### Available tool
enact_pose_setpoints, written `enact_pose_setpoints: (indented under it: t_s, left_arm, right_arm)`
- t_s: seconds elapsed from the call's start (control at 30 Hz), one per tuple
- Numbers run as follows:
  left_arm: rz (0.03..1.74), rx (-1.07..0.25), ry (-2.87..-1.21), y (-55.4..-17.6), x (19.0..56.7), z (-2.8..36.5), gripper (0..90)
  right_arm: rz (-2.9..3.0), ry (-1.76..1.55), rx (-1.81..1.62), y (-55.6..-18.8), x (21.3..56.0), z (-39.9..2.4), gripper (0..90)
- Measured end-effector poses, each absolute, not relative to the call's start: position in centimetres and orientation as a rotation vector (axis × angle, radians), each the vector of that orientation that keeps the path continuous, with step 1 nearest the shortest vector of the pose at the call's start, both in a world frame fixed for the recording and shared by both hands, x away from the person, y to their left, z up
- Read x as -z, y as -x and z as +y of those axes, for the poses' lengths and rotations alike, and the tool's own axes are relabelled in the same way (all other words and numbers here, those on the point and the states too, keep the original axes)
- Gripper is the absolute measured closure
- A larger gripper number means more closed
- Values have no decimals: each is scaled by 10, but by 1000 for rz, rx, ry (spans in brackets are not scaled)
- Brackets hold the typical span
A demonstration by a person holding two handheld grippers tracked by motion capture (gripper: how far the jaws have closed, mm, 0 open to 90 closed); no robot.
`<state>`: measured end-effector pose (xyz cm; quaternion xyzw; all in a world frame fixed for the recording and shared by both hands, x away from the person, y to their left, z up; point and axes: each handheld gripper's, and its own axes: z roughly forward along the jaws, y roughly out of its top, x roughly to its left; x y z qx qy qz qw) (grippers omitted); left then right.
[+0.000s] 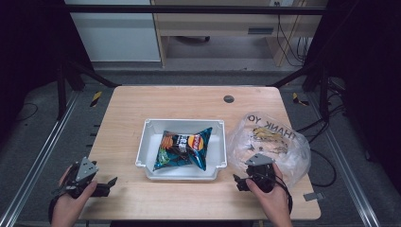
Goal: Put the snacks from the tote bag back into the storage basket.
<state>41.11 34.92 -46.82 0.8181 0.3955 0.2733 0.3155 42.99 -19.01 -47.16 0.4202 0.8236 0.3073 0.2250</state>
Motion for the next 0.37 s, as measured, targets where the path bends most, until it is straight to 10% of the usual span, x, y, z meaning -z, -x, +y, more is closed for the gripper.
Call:
enact_pose_setpoints:
  t_s: [0.37]
  left_arm:
    - [1037,-721,-2152,-412,468,348,32]
  right_arm:
    - [2193,-1183,-880,-422,479,-201,74]
